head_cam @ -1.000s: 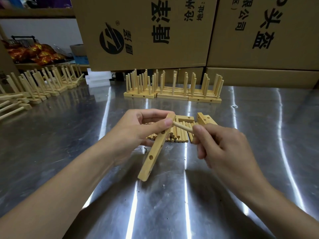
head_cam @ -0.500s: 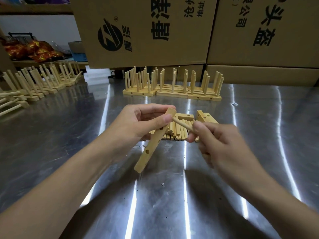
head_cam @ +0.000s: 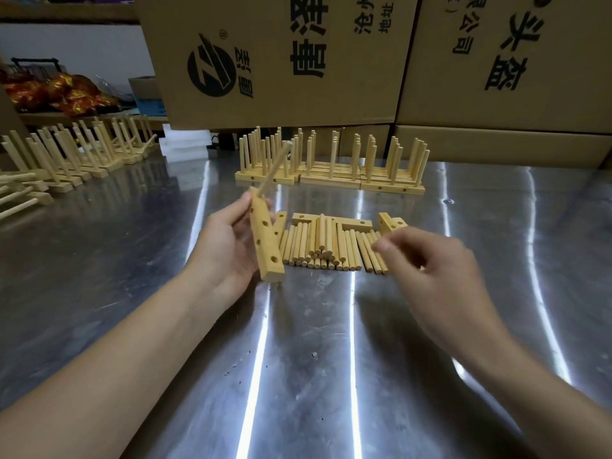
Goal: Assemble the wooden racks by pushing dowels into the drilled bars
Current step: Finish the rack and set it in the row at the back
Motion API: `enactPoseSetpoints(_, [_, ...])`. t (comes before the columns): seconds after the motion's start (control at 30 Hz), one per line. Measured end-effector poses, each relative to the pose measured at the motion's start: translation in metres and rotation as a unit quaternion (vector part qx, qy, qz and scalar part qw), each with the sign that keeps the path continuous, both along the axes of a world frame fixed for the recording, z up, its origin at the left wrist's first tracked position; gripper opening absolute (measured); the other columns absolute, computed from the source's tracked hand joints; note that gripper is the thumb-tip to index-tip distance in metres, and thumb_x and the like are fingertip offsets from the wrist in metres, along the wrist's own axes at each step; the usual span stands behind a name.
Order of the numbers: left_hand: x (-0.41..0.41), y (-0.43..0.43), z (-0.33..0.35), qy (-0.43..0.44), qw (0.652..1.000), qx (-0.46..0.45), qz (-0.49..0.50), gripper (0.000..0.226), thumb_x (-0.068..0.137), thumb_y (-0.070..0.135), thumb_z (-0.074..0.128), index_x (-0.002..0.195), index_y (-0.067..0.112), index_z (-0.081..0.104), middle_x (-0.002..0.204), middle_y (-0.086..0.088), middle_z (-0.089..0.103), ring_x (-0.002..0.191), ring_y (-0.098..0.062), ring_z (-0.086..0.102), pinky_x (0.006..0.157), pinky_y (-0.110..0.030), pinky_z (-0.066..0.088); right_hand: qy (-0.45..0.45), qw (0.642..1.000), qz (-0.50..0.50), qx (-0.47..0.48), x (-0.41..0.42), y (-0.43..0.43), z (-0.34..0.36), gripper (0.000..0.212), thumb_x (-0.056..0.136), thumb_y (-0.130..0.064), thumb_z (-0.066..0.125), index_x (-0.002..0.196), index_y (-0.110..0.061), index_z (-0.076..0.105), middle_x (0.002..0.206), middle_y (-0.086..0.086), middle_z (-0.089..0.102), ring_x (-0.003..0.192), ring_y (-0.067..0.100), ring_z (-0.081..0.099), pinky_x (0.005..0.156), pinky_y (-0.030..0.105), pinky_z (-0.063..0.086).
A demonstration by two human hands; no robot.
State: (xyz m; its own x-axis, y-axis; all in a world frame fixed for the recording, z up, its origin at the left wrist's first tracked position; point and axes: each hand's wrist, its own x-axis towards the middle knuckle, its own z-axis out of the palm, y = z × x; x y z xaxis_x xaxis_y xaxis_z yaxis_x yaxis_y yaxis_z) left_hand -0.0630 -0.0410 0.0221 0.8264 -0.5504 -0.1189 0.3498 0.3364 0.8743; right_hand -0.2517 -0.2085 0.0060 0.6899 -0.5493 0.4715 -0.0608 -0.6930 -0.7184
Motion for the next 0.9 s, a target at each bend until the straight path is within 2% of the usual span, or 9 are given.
enactPoseSetpoints(0.07, [0.005, 0.002, 0.001, 0.039, 0.998, -0.038, 0.018, 0.027, 0.105, 0.033, 0.061, 0.117, 0.013, 0.076, 0.094, 0.004, 0.076, 0.072, -0.007, 0.071, 0.056, -0.023, 0.057, 0.081, 0.989, -0.021, -0.124, 0.011, 0.008, 0.0, 0.011, 0.1, -0.038, 0.068, 0.105, -0.035, 0.076, 0.093, -0.018, 0.065, 0.088, 0.003, 0.058, 0.075, 0.032, 0.049])
enactPoseSetpoints(0.17, [0.011, 0.004, 0.0, 0.06, 0.996, -0.063, 0.024, 0.029, 0.105, 0.033, 0.063, 0.12, 0.012, 0.075, 0.094, 0.004, 0.074, 0.074, -0.007, 0.069, 0.052, -0.02, 0.055, 0.144, 0.951, -0.02, -0.273, 0.039, 0.014, 0.005, 0.034, 0.098, -0.041, 0.071, 0.13, -0.032, 0.07, 0.115, -0.014, 0.059, 0.114, 0.012, 0.05, 0.089, 0.029, 0.044])
enactPoseSetpoints(0.27, [0.013, 0.004, -0.001, 0.055, 0.997, -0.052, 0.02, 0.031, 0.104, 0.036, 0.062, 0.124, 0.013, 0.073, 0.091, 0.005, 0.072, 0.074, -0.005, 0.067, 0.052, -0.019, 0.054, 0.168, 0.925, -0.022, -0.34, 0.064, 0.013, 0.008, 0.046, 0.097, -0.045, 0.069, 0.14, -0.026, 0.065, 0.124, -0.007, 0.06, 0.115, 0.017, 0.049, 0.092, 0.033, 0.046])
enactPoseSetpoints(0.43, [0.014, 0.003, 0.001, 0.058, 0.997, -0.05, 0.023, 0.034, 0.104, 0.035, 0.062, 0.13, 0.015, 0.07, 0.093, 0.007, 0.073, 0.075, -0.004, 0.067, 0.055, -0.019, 0.052, 0.172, 0.901, -0.033, -0.396, 0.077, 0.014, -0.001, 0.019, 0.103, -0.032, 0.062, 0.118, -0.029, 0.073, 0.112, -0.009, 0.065, 0.104, 0.017, 0.051, 0.087, 0.034, 0.039])
enactPoseSetpoints(0.57, [0.012, 0.003, 0.002, 0.061, 0.997, -0.045, 0.024, 0.03, 0.104, 0.036, 0.063, 0.124, 0.014, 0.072, 0.092, 0.007, 0.072, 0.075, -0.004, 0.066, 0.052, -0.019, 0.052, 0.105, 0.899, -0.05, -0.421, 0.071, 0.014, 0.001, 0.014, 0.1, -0.025, 0.071, 0.111, -0.026, 0.079, 0.104, -0.006, 0.073, 0.097, 0.018, 0.059, 0.084, 0.036, 0.041])
enactPoseSetpoints(0.63, [0.012, 0.004, 0.003, 0.062, 0.997, -0.047, 0.018, 0.029, 0.104, 0.035, 0.063, 0.121, 0.014, 0.073, 0.091, 0.007, 0.072, 0.074, -0.004, 0.066, 0.052, -0.019, 0.052, 0.021, 0.933, -0.063, -0.354, 0.063, 0.01, 0.007, 0.015, 0.101, -0.029, 0.07, 0.113, -0.025, 0.079, 0.102, -0.008, 0.075, 0.094, 0.016, 0.063, 0.082, 0.036, 0.044])
enactPoseSetpoints(0.73, [0.009, 0.004, 0.003, 0.065, 0.997, -0.052, -0.01, 0.026, 0.103, 0.036, 0.064, 0.104, 0.015, 0.08, 0.089, 0.006, 0.072, 0.071, -0.005, 0.067, 0.052, -0.02, 0.053, -0.09, 0.995, -0.007, -0.049, 0.046, 0.0, 0.016, 0.013, 0.101, -0.026, 0.071, 0.112, -0.027, 0.079, 0.097, -0.014, 0.078, 0.093, 0.007, 0.072, 0.08, 0.028, 0.055])
enactPoseSetpoints(0.8, [0.004, 0.002, 0.004, 0.056, 0.996, -0.051, -0.037, 0.03, 0.103, 0.036, 0.063, 0.093, 0.018, 0.084, 0.089, 0.005, 0.072, 0.071, -0.005, 0.067, 0.053, -0.02, 0.054, -0.115, 0.982, 0.058, 0.14, 0.033, -0.003, 0.017, 0.015, 0.101, -0.02, 0.072, 0.11, -0.028, 0.081, 0.096, -0.007, 0.08, 0.092, 0.011, 0.075, 0.073, 0.023, 0.057])
enactPoseSetpoints(0.9, [-0.006, -0.003, 0.001, 0.06, 0.992, -0.067, -0.084, 0.028, 0.102, 0.034, 0.064, 0.097, 0.016, 0.084, 0.095, 0.002, 0.073, 0.075, -0.007, 0.069, 0.055, -0.02, 0.055, -0.135, 0.957, 0.104, 0.236, 0.02, 0.001, 0.006, 0.019, 0.098, -0.013, 0.073, 0.108, -0.027, 0.083, 0.098, 0.002, 0.081, 0.09, 0.014, 0.075, 0.069, 0.019, 0.056])
